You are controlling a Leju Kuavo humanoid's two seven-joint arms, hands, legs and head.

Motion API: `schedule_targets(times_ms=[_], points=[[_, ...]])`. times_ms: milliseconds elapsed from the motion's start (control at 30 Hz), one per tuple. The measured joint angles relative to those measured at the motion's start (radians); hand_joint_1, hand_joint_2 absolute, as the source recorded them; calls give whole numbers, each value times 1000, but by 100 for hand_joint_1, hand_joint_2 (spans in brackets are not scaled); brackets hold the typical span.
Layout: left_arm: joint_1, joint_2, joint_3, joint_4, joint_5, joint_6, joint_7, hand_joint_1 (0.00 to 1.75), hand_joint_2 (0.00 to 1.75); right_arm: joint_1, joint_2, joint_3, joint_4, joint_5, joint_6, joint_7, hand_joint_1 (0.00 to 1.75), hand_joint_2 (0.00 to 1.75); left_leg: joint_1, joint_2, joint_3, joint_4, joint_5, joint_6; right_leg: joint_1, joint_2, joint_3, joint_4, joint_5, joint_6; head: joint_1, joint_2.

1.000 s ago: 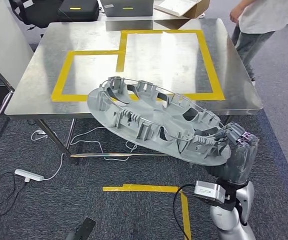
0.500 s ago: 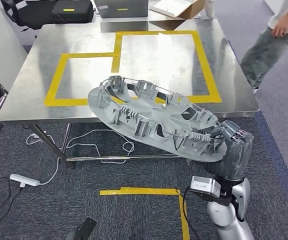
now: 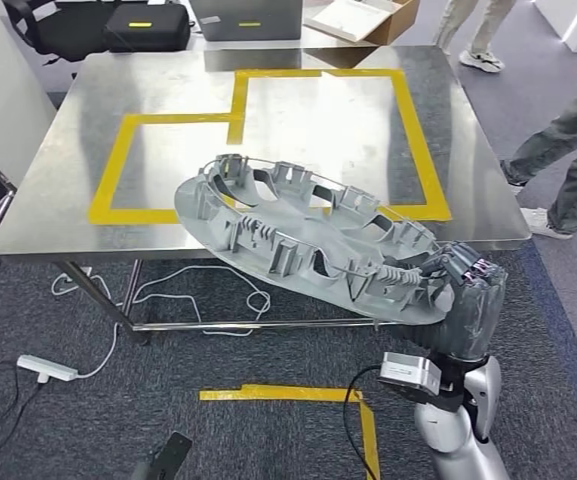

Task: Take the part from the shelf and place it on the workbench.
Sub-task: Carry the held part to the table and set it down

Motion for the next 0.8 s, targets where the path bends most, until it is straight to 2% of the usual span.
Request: schedule_targets(times_ms=[67,133,200,233,267,300,333,367,400,433,467,533,600,667,733,767,800], points=[[-1,0,0,0,0,0,0,0,175,0,0,-2,0,0,-3,1,175,175,2,2,2,4,-10,-10,-3,2,6,-6,-5,-13,-4,0],[-3,0,-1,0,0,0,0,0,175,-4,0,-2,0,0,-3,1,175,175,4,2,-25,66,-45,-21,-7,1,18,-11,-10,-25,-9,0],[-5,0,-2,0,-1,-1,2,0,175,-11,0,-2,1,0,-3,2,175,175,7,2,-97,195,-93,-28,-6,1,27,-12,-18,-32,-12,0],[-4,0,-2,0,-1,-1,2,0,175,-12,0,-2,1,-1,-3,4,175,175,8,2,-133,250,-105,-29,-6,2,32,-12,-23,-33,-11,0],[-3,0,-2,0,-1,-1,3,0,175,-14,0,-3,2,-1,-3,6,175,175,8,2,-157,278,-98,-29,-6,3,38,-12,-28,-33,-12,0],[-2,0,-2,0,-1,-1,3,0,175,-15,0,-3,4,-1,-3,8,175,175,8,2,-163,269,-70,-28,-5,5,45,-12,-33,-33,-12,0],[-2,0,-2,0,-2,-1,4,0,175,-17,1,-3,5,-1,-3,10,175,175,7,2,-152,226,-26,-24,-5,6,55,-12,-38,-31,-12,0],[-2,0,-3,0,-3,-1,4,0,175,-20,1,-3,6,-1,-2,12,175,175,6,2,-130,163,22,-19,-5,7,64,-13,-45,-29,-12,0],[-3,0,-4,0,-4,-1,4,0,175,-25,2,-3,8,-1,-2,13,175,175,4,2,-106,104,54,-12,-3,8,71,-13,-51,-25,-12,0],[-4,1,-5,0,-5,-1,5,0,175,-31,2,-3,11,0,-2,15,175,175,2,2,-85,55,68,-7,-2,9,76,-13,-56,-21,-12,0],[-6,1,-6,0,-7,-1,6,0,175,-38,3,-3,14,2,-1,17,175,175,0,2,-72,26,67,-2,-1,9,78,-15,-60,-15,-11,0],[-8,1,-8,0,-8,-2,7,0,175,-51,6,-3,21,14,-1,25,175,175,-1,2,-62,7,52,5,0,8,80,-20,-63,-3,-11,0],[-8,0,-11,0,-9,-3,8,0,175,-65,8,-3,28,35,-1,36,175,175,4,1,-53,-1,52,14,0,5,71,-2,-76,8,-8,0],[-11,-1,-16,0,-10,-5,9,0,175,-78,8,-2,38,52,-1,44,175,175,8,1,-43,-6,47,23,-2,4,17,94,-116,15,-4,0],[-11,-2,-21,0,-11,-9,9,0,175,-85,8,-2,48,60,-1,50,175,175,7,0,-35,-6,38,28,-5,4,-66,226,-155,21,-2,0],[-10,-2,-23,0,-12,-11,9,0,175,-86,8,-2,54,63,-2,52,175,175,7,0,-28,-6,32,28,-5,4,-95,262,-152,23,-2,0],[-9,-2,-24,0,-12,-12,10,0,175,-87,8,-2,59,66,-2,55,175,175,7,-1,-20,-6,25,27,-5,4,-107,261,-128,24,-1,0]])
